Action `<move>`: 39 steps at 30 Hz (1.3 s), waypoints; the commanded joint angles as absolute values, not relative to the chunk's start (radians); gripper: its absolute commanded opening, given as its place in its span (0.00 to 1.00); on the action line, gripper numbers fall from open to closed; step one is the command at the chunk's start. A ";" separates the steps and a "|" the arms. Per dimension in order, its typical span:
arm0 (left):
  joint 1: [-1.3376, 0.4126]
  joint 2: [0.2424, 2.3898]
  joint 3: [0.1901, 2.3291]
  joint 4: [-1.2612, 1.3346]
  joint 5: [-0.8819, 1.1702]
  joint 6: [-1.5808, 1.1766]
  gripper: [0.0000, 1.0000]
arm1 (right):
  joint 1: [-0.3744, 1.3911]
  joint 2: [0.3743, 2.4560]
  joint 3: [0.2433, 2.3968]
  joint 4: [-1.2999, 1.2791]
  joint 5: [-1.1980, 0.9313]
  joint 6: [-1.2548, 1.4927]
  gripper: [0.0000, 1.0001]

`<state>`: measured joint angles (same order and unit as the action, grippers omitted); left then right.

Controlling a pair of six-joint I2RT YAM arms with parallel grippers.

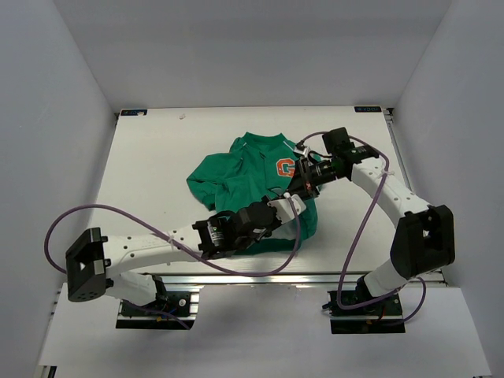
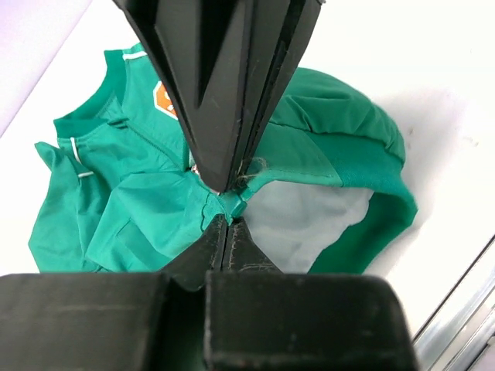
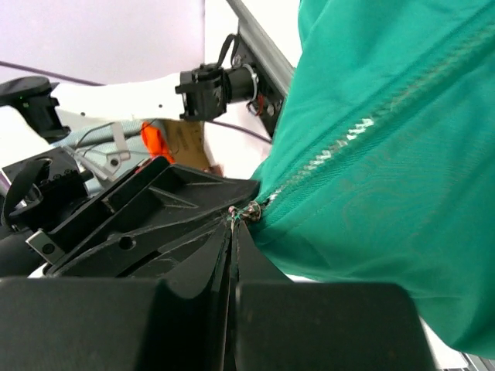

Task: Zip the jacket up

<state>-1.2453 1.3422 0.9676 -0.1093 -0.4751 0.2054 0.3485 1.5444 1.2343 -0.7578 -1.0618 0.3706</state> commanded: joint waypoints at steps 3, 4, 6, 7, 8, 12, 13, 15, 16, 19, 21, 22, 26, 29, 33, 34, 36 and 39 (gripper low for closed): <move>-1.284 1.250 0.931 -0.088 -0.446 0.190 0.00 | 0.324 1.522 1.243 -0.672 -0.965 0.426 0.00; -1.287 1.246 0.928 -0.084 -0.443 0.190 0.00 | 0.324 1.534 1.239 -0.673 -0.922 0.426 0.00; -1.293 1.233 0.922 -0.078 -0.431 0.189 0.00 | 0.324 1.545 1.242 -0.686 -0.835 0.434 0.00; -1.295 1.221 0.919 -0.074 -0.428 0.187 0.00 | 0.324 1.552 1.244 -0.684 -0.760 0.443 0.00; -1.298 1.215 0.913 -0.075 -0.422 0.184 0.00 | 0.324 1.555 1.247 -0.675 -0.740 0.451 0.00; -1.299 1.184 0.897 -0.072 -0.391 0.160 0.00 | 0.324 1.563 1.258 -0.594 -0.663 0.509 0.00; -1.301 1.178 0.897 -0.080 -0.382 0.150 0.00 | 0.325 1.575 1.267 -0.565 -0.638 0.521 0.00; -1.301 1.163 0.896 -0.109 -0.368 0.109 0.00 | 0.325 1.600 1.301 -0.542 -0.621 0.529 0.00; -1.299 1.155 0.896 -0.120 -0.356 0.092 0.00 | 0.325 1.633 1.313 -0.516 -0.602 0.537 0.00; -1.302 1.117 0.876 -0.150 -0.304 0.012 0.00 | 0.325 1.703 1.348 -0.441 -0.626 0.557 0.00; -1.304 1.086 0.865 -0.181 -0.284 -0.066 0.00 | 0.333 1.736 1.382 -0.356 -0.640 0.563 0.00; -1.304 1.080 0.855 -0.192 -0.279 -0.084 0.00 | 0.334 1.774 1.432 -0.341 -0.606 0.566 0.00; -1.312 1.063 0.833 -0.239 -0.252 -0.185 0.00 | 0.336 1.896 1.603 -0.327 -0.529 0.551 0.00; -1.319 1.068 0.812 -0.244 -0.195 -0.233 0.00 | 0.336 1.994 1.716 -0.302 -0.486 0.554 0.00; -1.344 1.080 0.785 -0.256 -0.146 -0.281 0.00 | 0.336 2.142 1.891 -0.319 -0.390 0.537 0.00; -1.348 1.080 0.781 -0.264 -0.144 -0.296 0.00 | 0.336 2.169 1.926 -0.319 -0.381 0.535 0.00; -1.358 1.077 0.772 -0.273 -0.138 -0.308 0.00 | 0.336 2.241 2.031 -0.330 -0.351 0.526 0.00; -1.373 1.065 0.752 -0.270 -0.111 -0.336 0.00 | 0.333 2.321 2.149 -0.324 -0.310 0.531 0.00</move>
<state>-1.3209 1.1137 0.7654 -0.2539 -0.2844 -0.2573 0.3691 2.2738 2.0102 -0.4793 -0.4847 0.5472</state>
